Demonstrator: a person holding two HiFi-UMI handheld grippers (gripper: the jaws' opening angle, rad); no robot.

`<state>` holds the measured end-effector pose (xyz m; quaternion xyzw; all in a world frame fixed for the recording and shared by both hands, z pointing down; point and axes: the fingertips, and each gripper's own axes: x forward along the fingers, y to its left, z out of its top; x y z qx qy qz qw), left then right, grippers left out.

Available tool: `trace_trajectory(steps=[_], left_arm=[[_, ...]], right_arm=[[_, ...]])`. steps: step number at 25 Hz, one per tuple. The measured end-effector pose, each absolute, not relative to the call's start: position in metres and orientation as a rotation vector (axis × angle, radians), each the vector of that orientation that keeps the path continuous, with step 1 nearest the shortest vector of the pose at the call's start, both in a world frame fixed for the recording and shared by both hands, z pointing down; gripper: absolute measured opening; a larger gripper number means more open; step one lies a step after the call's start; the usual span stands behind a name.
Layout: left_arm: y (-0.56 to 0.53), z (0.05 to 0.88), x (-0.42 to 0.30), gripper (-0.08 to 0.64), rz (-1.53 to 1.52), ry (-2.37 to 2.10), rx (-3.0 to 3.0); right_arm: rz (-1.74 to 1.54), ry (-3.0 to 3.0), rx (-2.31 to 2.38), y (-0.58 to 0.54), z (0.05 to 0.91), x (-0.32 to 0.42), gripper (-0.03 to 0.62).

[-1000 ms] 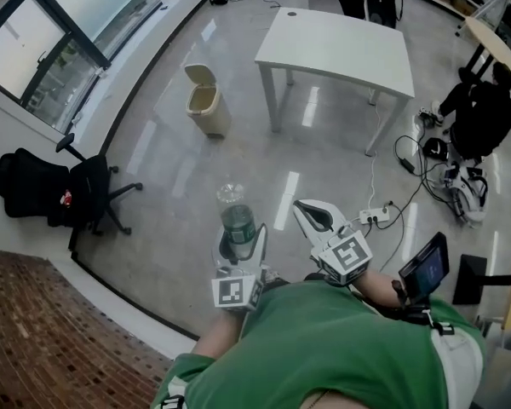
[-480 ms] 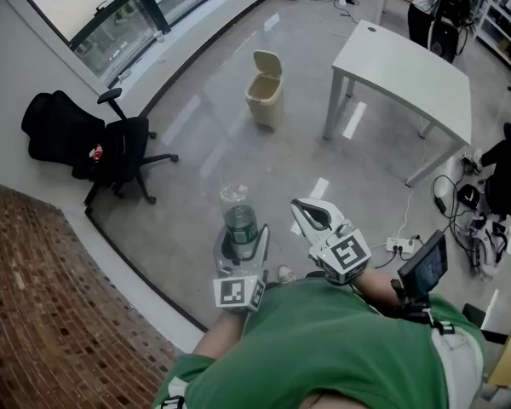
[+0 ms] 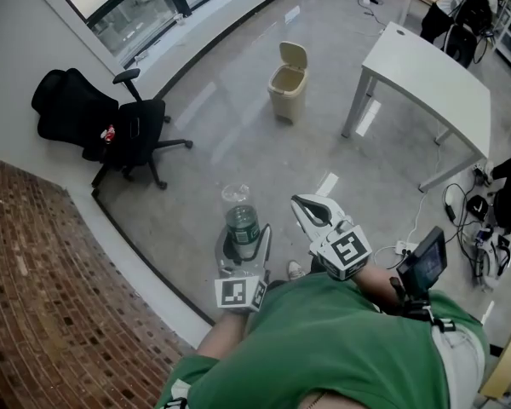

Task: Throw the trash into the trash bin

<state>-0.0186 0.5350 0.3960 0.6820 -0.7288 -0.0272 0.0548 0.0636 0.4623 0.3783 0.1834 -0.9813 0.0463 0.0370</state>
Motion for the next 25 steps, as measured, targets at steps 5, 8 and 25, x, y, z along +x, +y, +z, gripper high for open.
trace_trajectory(steps=[5,8,25], left_arm=[[0.538,0.404,-0.033,0.337,-0.101,-2.220,2.016],[0.532,0.403,-0.036,0.337,-0.101,-2.223,2.018],[0.438,0.392,-0.083,0.337,-0.052,-2.284,1.993]], right_arm=[[0.140,-3.009,0.522,0.461,0.375,0.048,0.003],[0.115,-3.002,0.535,0.452,0.375,0.045,0.003],[0.130,-3.050,0.459,0.355,0.377,-0.005,0.003]])
